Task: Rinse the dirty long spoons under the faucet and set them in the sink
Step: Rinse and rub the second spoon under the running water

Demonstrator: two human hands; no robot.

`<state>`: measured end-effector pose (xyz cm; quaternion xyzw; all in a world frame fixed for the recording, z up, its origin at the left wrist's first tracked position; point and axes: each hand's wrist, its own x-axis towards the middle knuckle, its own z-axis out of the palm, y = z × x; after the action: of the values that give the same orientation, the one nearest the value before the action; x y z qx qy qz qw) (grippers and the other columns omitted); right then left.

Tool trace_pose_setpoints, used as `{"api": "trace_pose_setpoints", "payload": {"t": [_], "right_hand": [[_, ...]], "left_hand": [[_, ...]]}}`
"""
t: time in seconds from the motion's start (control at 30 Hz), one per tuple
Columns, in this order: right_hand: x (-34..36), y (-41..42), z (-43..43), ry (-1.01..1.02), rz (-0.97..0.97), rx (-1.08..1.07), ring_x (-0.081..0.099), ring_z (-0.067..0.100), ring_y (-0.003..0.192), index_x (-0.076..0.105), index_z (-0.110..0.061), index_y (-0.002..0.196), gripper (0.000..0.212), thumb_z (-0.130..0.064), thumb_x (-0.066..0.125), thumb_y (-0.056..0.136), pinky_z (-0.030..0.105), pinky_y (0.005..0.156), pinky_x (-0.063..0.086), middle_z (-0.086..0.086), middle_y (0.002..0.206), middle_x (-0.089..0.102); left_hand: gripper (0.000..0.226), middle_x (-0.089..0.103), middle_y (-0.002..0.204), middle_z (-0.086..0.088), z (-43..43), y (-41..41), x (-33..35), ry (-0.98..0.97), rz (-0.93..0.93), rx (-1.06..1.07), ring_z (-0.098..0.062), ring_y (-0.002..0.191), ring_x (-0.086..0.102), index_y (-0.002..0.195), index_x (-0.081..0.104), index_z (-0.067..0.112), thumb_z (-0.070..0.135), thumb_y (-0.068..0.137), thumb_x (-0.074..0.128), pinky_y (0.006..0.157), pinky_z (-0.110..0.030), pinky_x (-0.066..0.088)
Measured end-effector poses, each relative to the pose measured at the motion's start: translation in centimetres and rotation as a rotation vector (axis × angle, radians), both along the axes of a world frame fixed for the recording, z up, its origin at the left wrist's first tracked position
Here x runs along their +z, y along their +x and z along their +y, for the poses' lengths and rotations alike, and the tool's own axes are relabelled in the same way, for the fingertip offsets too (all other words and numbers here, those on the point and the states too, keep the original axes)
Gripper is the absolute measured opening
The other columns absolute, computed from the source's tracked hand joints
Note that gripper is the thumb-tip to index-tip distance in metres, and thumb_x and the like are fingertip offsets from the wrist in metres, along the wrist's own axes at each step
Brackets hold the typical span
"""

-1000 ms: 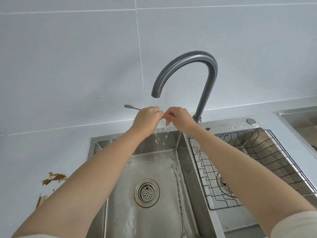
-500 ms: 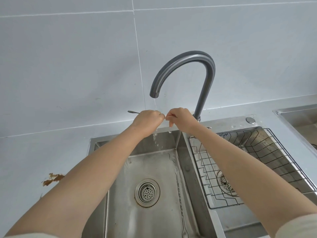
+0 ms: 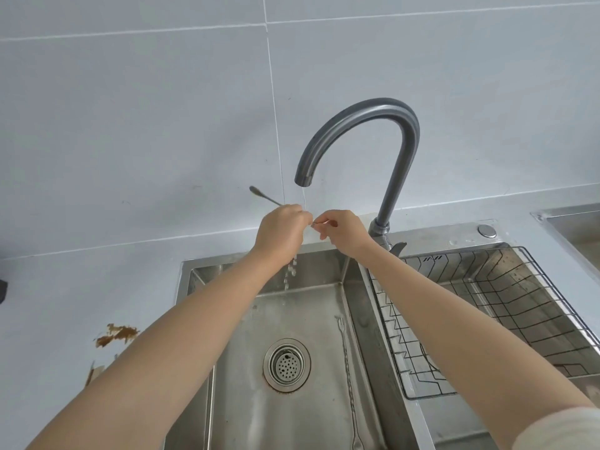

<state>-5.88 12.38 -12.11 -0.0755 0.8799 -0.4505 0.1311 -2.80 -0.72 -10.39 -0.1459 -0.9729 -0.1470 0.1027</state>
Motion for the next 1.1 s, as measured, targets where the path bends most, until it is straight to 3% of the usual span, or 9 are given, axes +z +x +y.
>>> {"api": "trace_pose_setpoints", "payload": {"t": [0.1, 0.2, 0.33, 0.43, 0.53, 0.6, 0.73, 0.83, 1.1], "right_hand": [[-0.3, 0.5, -0.3, -0.144, -0.089, -0.039, 0.047, 0.011, 0.052, 0.059, -0.009, 0.086, 0.01, -0.013, 0.053, 0.092, 0.022, 0.059, 0.041, -0.001, 0.061, 0.054], [-0.5, 0.9, -0.8, -0.3, -0.182, -0.068, 0.058, 0.01, 0.05, 0.053, -0.014, 0.075, 0.019, -0.01, 0.051, 0.093, 0.018, 0.058, 0.047, 0.004, 0.065, 0.059], [-0.7, 1.5, -1.4, -0.294, -0.167, -0.057, 0.061, -0.001, 0.051, 0.05, -0.01, 0.085, 0.01, -0.007, 0.046, 0.094, 0.004, 0.044, 0.039, 0.006, 0.074, 0.066], [-0.8, 1.9, -1.8, -0.315, -0.16, -0.068, 0.06, 0.014, 0.07, 0.049, -0.016, 0.079, 0.017, -0.008, 0.047, 0.094, 0.015, 0.056, 0.043, 0.008, 0.084, 0.065], [-0.4, 2.3, -2.1, -0.365, -0.169, -0.083, 0.052, 0.017, 0.065, 0.048, -0.014, 0.08, 0.013, -0.01, 0.051, 0.092, 0.018, 0.056, 0.043, 0.015, 0.079, 0.066], [-0.5, 2.3, -2.2, -0.386, -0.183, -0.087, 0.054, 0.022, 0.076, 0.048, -0.017, 0.074, 0.019, -0.01, 0.052, 0.091, 0.026, 0.065, 0.044, 0.029, 0.101, 0.067], [-0.5, 2.1, -2.4, -0.424, -0.187, -0.075, 0.054, 0.027, 0.067, 0.05, -0.015, 0.072, 0.022, -0.007, 0.047, 0.093, 0.043, 0.075, 0.049, 0.02, 0.088, 0.068], [-0.3, 1.6, -2.4, -0.431, -0.149, -0.117, 0.057, 0.017, 0.067, 0.055, -0.013, 0.074, 0.021, -0.004, 0.049, 0.092, 0.026, 0.071, 0.052, 0.001, 0.075, 0.064], [1.0, 1.2, -2.3, -0.565, -0.138, -0.174, 0.063, 0.005, 0.053, 0.057, -0.005, 0.089, 0.012, 0.005, 0.049, 0.09, 0.017, 0.058, 0.055, 0.005, 0.071, 0.062]], "left_hand": [[0.019, 0.072, 0.086, -0.019, -0.2, 0.4, -1.4, 0.251, -0.144, 0.183, -0.035, 0.086, 0.062, 0.081, 0.07, -0.001, -0.001, 0.085, 0.052, 0.076, -0.04, 0.052], [0.028, 0.069, 0.07, -0.017, -0.3, 1.2, -2.4, 0.398, -0.264, 0.258, -0.034, 0.075, 0.063, 0.067, 0.066, 0.0, 0.005, 0.089, 0.049, 0.071, -0.036, 0.05], [0.028, 0.064, 0.066, -0.01, -0.2, 2.1, -3.3, 0.563, -0.457, 0.301, -0.02, 0.059, 0.059, 0.08, 0.067, -0.007, 0.008, 0.093, 0.048, 0.067, -0.027, 0.048], [0.027, 0.065, 0.071, -0.009, -0.2, 2.3, -3.9, 0.682, -0.534, 0.318, -0.027, 0.073, 0.064, 0.083, 0.068, -0.007, 0.016, 0.09, 0.055, 0.083, -0.038, 0.052], [0.022, 0.065, 0.079, -0.015, 0.0, 2.3, -4.1, 0.746, -0.539, 0.331, -0.027, 0.076, 0.059, 0.089, 0.066, -0.004, 0.018, 0.087, 0.06, 0.079, -0.04, 0.05], [0.012, 0.062, 0.075, -0.009, 0.1, 2.4, -3.9, 0.781, -0.519, 0.317, -0.024, 0.075, 0.055, 0.09, 0.067, 0.003, 0.012, 0.087, 0.06, 0.076, -0.039, 0.048], [0.035, 0.06, 0.06, 0.0, -0.1, 2.4, -4.0, 0.87, -0.502, 0.33, -0.024, 0.072, 0.058, 0.061, 0.06, 0.021, -0.001, 0.087, 0.052, 0.082, -0.047, 0.053], [0.037, 0.061, 0.05, 0.007, -0.1, 2.2, -3.8, 0.947, -0.512, 0.336, -0.026, 0.067, 0.057, 0.059, 0.059, 0.022, -0.003, 0.085, 0.053, 0.075, -0.05, 0.054], [0.029, 0.059, 0.057, -0.005, 0.0, 1.7, -3.2, 1.015, -0.475, 0.355, -0.025, 0.058, 0.055, 0.062, 0.057, 0.019, -0.002, 0.082, 0.064, 0.076, -0.044, 0.054]]}}
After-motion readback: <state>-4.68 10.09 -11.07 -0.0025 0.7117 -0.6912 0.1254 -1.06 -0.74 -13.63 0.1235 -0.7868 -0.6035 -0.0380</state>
